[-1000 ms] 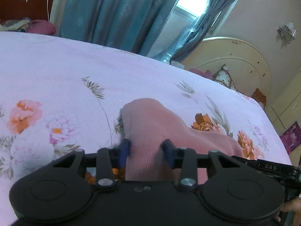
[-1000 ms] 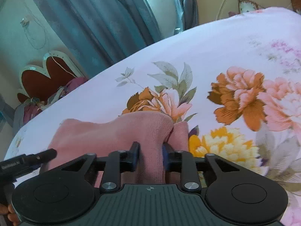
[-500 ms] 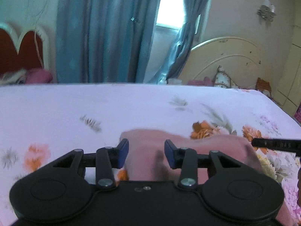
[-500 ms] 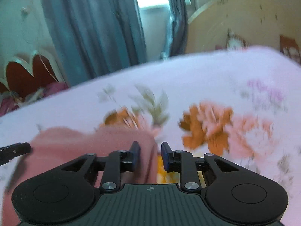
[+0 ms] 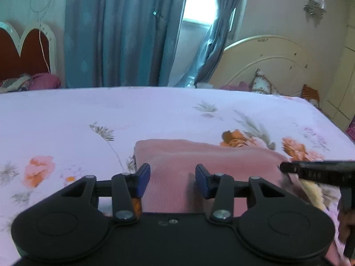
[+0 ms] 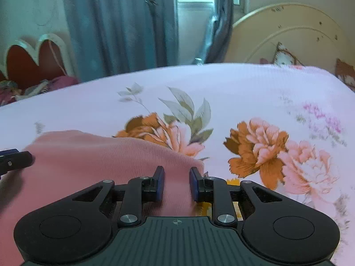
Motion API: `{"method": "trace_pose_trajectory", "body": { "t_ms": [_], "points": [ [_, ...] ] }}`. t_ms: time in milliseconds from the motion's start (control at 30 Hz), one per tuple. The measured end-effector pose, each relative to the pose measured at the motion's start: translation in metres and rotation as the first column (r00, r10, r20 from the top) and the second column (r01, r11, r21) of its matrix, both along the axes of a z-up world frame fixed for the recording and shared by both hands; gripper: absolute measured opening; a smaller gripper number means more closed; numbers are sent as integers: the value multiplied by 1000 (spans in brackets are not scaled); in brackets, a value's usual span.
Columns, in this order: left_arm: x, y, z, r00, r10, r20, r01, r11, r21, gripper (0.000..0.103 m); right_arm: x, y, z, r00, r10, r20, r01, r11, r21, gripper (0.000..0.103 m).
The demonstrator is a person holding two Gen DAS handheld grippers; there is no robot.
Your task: Fold small clothes
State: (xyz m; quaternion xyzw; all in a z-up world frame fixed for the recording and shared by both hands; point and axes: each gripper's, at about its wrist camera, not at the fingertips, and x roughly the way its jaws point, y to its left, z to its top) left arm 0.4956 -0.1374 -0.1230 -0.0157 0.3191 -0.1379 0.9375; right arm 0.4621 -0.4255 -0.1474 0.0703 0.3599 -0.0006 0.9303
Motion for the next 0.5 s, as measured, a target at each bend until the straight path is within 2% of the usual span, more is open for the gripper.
{"method": "trace_pose_trajectory", "body": {
  "t_ms": [100,233,267,367,500],
  "points": [
    [-24,8,4,1000,-14,21,14,1000,23,43,-26,-7,15,1000,11,30,-13,998,68,24],
    [-54,15,-1,999,-36,11,36,998,50,43,-66,5,28,997,70,41,-73,994,79,24],
    [-60,15,-2,999,-40,9,40,998,52,43,-77,7,27,997,75,33,-77,994,75,24],
    [-71,13,-5,999,-55,2,55,997,55,43,-100,5,18,998,68,-20,-64,986,151,24],
    [-75,8,-10,998,-53,-27,54,998,40,43,-124,5,6,995,69,-66,-56,983,176,24]
  ]
}}
